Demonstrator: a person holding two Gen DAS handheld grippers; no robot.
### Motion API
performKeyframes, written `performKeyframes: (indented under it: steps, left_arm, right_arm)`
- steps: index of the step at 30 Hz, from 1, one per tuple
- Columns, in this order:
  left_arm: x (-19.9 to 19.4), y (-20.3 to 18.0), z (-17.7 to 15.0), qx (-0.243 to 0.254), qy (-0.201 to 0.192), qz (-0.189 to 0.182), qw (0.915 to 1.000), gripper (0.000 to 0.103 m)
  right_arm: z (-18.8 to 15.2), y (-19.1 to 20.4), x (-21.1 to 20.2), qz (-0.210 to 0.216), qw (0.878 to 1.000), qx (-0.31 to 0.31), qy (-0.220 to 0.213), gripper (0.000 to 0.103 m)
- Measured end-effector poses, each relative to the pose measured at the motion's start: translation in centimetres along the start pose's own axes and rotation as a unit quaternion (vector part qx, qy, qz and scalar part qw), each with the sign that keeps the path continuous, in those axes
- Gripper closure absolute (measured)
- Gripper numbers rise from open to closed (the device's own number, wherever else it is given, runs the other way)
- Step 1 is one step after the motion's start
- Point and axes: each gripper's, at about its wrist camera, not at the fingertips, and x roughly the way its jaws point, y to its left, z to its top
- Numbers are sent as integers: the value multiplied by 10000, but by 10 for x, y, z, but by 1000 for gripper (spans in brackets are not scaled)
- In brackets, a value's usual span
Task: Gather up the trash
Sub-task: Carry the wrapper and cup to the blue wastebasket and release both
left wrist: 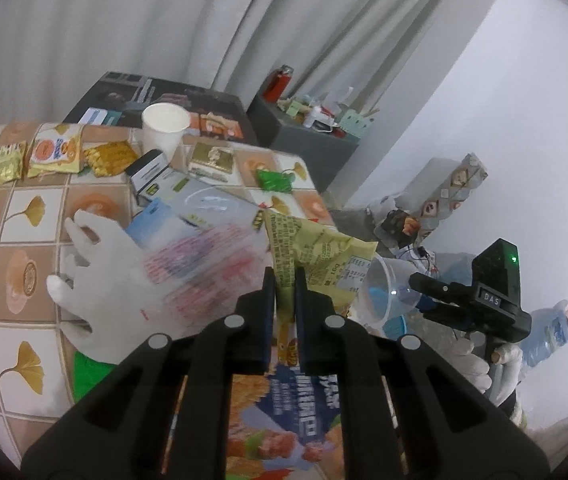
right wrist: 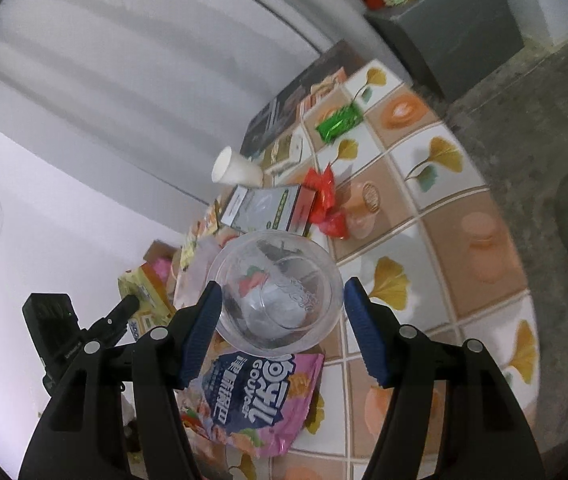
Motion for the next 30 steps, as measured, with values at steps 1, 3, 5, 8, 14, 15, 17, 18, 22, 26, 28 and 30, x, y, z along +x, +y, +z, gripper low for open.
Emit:
performKeyframes:
  steps: [1, 3, 5, 8, 14, 15, 17, 18, 22, 26, 28, 30]
  left_arm:
    - [0, -6, 0, 53, 0, -23, 10000, 95]
    - [2, -18, -1, 164, 33, -67, 9998, 95]
    - [8, -35, -1, 297, 90, -114, 9995, 95]
    - [19, -63, 0, 500, 189, -207, 9984, 95]
    - [63, -136, 0, 944, 558, -497, 9927, 95]
    - [72, -148, -2, 994, 642, -568, 9913, 95]
    - [101, -180, -8, 1141, 871, -731, 9869, 95]
    - [112, -190, -11, 1196, 959, -780, 9851, 95]
    - [186, -248, -32, 1538, 1617, -813, 9714, 95]
    - [257, -293, -62, 2079, 2081, -515, 9544, 94]
    - [295, -316, -82, 2436, 2218, -304, 9437, 94]
    - [332, -332, -99, 2531, 2408, -239, 9367, 94]
  right_arm:
    - [-2, -1, -7, -8, 10000, 22, -66, 41]
    - [-5, -7, -26, -38, 9997, 88, -217, 41]
    - [-8, -15, -47, -58, 9991, 175, -383, 41]
    - [-12, -32, -79, -103, 9973, 321, -658, 41]
    - [-22, -86, -152, -463, 9877, 800, -1262, 41]
    - [-24, -95, -164, -580, 9855, 856, -1345, 41]
    - [-30, -118, -193, -891, 9789, 994, -1545, 41]
    - [-33, -131, -206, -1055, 9749, 1090, -1632, 41]
    - [-42, -186, -239, -1483, 9586, 1560, -1865, 41]
    - [-47, -251, -251, -1651, 9421, 2178, -1944, 41]
    - [-46, -278, -246, -1709, 9361, 2418, -1901, 41]
    - [-42, -307, -238, -1773, 9309, 2639, -1800, 41]
